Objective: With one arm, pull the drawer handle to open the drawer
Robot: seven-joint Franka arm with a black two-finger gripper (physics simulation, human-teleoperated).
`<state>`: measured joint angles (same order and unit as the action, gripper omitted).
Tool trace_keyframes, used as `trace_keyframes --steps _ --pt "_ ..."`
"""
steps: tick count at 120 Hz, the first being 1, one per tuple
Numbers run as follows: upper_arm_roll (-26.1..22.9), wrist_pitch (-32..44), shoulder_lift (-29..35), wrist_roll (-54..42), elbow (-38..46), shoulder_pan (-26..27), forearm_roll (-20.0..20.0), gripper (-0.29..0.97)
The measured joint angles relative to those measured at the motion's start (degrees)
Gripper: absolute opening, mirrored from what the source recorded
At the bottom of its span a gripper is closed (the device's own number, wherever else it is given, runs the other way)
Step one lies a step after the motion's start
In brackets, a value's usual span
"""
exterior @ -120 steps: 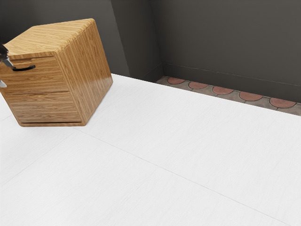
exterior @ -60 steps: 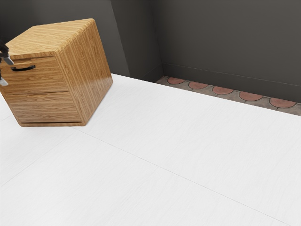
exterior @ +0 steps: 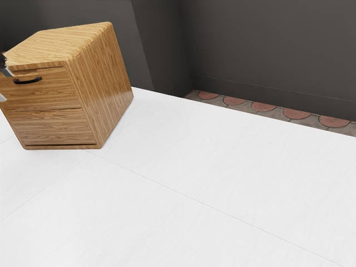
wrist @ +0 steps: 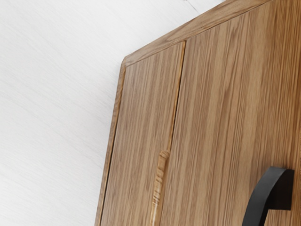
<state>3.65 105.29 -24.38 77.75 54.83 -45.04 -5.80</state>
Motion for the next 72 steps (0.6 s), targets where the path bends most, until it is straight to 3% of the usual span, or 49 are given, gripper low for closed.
trace_keyframes --steps 72 --pt "-3.65 0.11 -1.76 -0.02 -2.65 -2.61 1.17 0.68"
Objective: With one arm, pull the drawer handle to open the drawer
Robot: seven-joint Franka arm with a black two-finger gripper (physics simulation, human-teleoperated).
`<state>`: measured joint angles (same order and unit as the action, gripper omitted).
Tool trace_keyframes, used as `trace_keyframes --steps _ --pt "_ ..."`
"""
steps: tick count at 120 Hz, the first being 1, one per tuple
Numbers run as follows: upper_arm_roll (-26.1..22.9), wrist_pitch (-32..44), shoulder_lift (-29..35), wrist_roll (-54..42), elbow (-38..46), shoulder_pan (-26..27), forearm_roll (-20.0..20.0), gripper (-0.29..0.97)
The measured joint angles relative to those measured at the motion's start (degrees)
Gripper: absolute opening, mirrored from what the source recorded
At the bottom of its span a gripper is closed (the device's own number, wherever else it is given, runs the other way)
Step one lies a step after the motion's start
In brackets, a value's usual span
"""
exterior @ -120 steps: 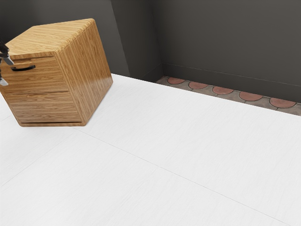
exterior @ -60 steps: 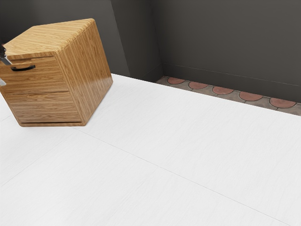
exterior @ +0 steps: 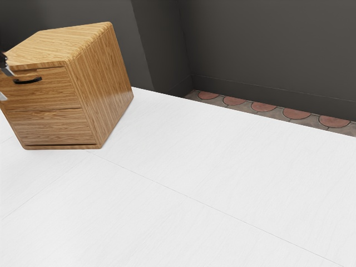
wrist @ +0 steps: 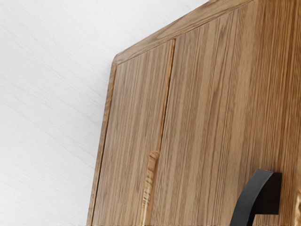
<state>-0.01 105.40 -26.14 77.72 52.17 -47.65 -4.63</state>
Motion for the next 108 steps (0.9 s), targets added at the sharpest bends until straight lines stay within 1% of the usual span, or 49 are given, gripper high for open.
trace_keyframes --steps 37,62,87,108 --pt "-0.48 -0.31 -1.64 -0.01 -2.43 -0.72 0.16 0.68" --pt "-3.26 -0.47 -2.51 -0.02 -3.57 -3.36 0.72 0.68" --pt "-5.49 -0.26 -3.29 0.00 -4.15 -3.64 1.83 0.68" --pt "-6.19 -0.05 -3.43 0.01 -4.33 -3.63 2.48 0.68"
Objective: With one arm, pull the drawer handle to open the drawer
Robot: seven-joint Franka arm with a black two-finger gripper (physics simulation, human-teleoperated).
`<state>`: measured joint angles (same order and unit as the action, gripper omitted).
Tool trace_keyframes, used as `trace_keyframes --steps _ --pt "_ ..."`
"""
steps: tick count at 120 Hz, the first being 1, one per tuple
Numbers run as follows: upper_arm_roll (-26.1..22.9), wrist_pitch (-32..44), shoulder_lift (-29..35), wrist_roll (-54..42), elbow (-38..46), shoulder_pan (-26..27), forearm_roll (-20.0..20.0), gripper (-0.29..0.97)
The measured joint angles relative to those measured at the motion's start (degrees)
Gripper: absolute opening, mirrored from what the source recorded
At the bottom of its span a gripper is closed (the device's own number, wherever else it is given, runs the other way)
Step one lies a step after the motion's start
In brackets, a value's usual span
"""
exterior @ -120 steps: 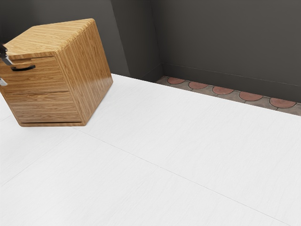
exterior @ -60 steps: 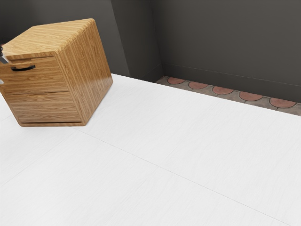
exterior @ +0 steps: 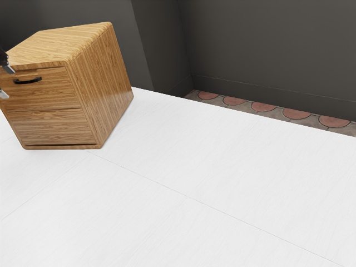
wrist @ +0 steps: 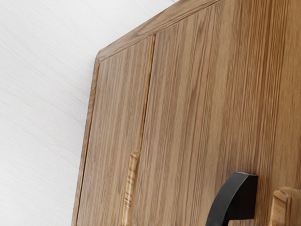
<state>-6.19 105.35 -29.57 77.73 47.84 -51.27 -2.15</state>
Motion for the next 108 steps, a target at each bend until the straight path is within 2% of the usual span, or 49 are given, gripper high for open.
trace_keyframes --steps 108 --pt "0.25 -0.20 0.29 0.47 2.93 0.83 0.06 0.68"
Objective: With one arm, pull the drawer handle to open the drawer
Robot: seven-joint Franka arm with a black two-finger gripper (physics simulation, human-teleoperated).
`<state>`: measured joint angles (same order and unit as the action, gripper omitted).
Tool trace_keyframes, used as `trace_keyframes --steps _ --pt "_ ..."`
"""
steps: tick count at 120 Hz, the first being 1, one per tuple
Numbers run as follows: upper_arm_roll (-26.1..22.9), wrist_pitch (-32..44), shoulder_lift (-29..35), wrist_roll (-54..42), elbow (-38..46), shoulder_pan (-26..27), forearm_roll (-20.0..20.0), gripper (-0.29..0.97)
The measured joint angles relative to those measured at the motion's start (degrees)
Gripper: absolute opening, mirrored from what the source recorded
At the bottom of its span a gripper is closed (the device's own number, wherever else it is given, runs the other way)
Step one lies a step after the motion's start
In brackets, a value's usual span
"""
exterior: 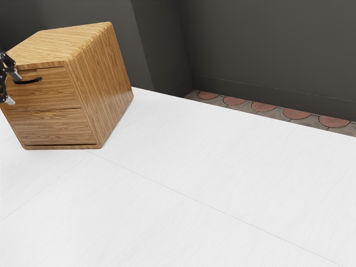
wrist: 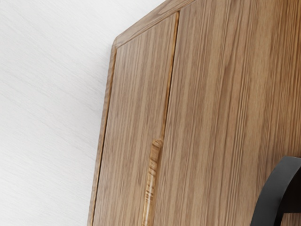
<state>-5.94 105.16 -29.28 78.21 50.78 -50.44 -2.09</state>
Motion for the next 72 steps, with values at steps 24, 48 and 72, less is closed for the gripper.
trace_keyframes --steps 24,48,72 --pt "0.00 0.20 0.07 0.13 1.19 0.21 -0.03 0.68" --pt "0.00 0.27 1.18 0.25 2.91 0.33 0.04 0.68" --pt "0.04 0.39 2.85 0.36 5.15 0.61 0.06 0.68"
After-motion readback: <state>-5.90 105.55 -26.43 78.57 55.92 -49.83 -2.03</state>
